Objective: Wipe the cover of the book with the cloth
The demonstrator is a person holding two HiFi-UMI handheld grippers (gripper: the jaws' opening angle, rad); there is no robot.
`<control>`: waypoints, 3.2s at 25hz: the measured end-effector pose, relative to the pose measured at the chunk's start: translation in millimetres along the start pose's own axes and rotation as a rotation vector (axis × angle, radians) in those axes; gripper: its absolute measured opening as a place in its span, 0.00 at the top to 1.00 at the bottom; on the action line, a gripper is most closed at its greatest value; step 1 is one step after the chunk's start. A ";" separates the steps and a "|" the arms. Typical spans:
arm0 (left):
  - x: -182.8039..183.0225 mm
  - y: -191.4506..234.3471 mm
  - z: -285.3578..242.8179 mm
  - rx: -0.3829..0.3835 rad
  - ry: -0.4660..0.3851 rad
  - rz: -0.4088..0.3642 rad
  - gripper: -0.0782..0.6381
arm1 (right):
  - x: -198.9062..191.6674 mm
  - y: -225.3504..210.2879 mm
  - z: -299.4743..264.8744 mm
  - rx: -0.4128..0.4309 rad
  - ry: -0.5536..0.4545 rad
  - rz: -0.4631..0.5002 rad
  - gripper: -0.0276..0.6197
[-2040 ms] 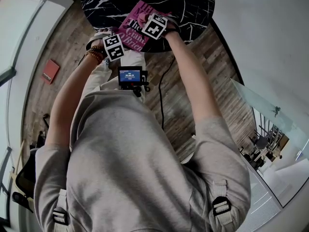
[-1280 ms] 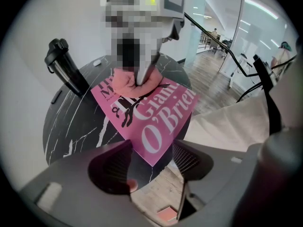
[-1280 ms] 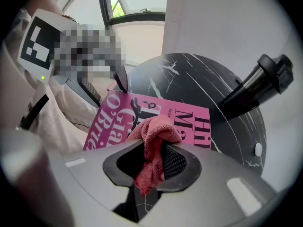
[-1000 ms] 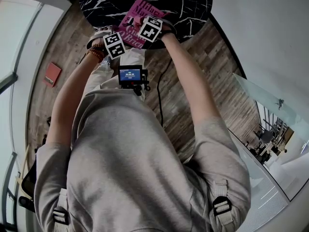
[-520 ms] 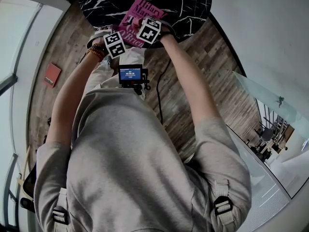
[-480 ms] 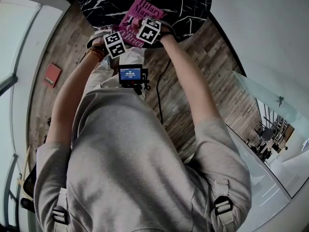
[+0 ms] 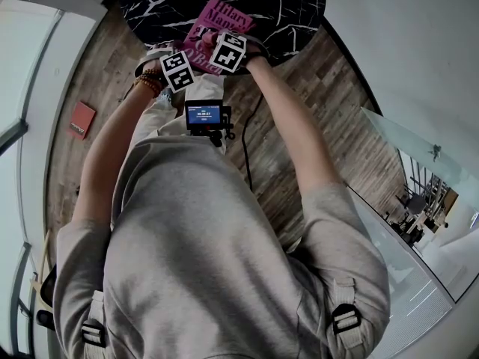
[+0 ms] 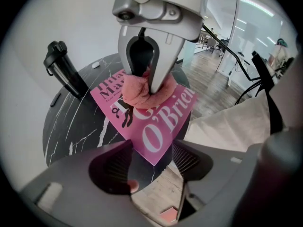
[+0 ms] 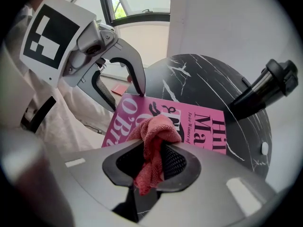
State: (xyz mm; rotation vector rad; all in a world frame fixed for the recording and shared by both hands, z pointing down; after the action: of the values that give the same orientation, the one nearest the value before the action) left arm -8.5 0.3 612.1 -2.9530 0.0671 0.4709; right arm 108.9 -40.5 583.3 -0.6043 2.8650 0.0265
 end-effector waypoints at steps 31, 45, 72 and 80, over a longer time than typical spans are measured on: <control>-0.1 -3.3 4.8 0.018 -0.012 -0.002 0.52 | 4.3 48.8 0.2 0.374 -0.032 0.118 0.80; -7.5 -15.0 6.3 0.082 -0.082 0.046 0.52 | 30.0 -123.8 25.9 0.001 -0.147 -0.026 0.79; -6.2 -6.0 9.9 0.014 -0.051 0.062 0.50 | 50.7 -76.1 0.7 0.029 -0.077 0.064 0.80; -6.3 -5.1 6.6 0.016 -0.065 0.064 0.50 | 49.2 -54.7 -2.4 0.051 -0.091 0.071 0.80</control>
State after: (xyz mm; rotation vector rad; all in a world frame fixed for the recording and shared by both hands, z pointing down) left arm -16.2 6.5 608.6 -2.9245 0.1569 0.5725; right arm 86.4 -110.4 576.7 -0.4787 2.7889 -0.0080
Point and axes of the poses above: the fingertips, and each gripper's own axes: z backward along the fingers, y to its left, x out of its top, the point moved 10 cm from there along z, backward along the fingers, and after that the axes turned 9 degrees about -z, right-handed, at the moved point
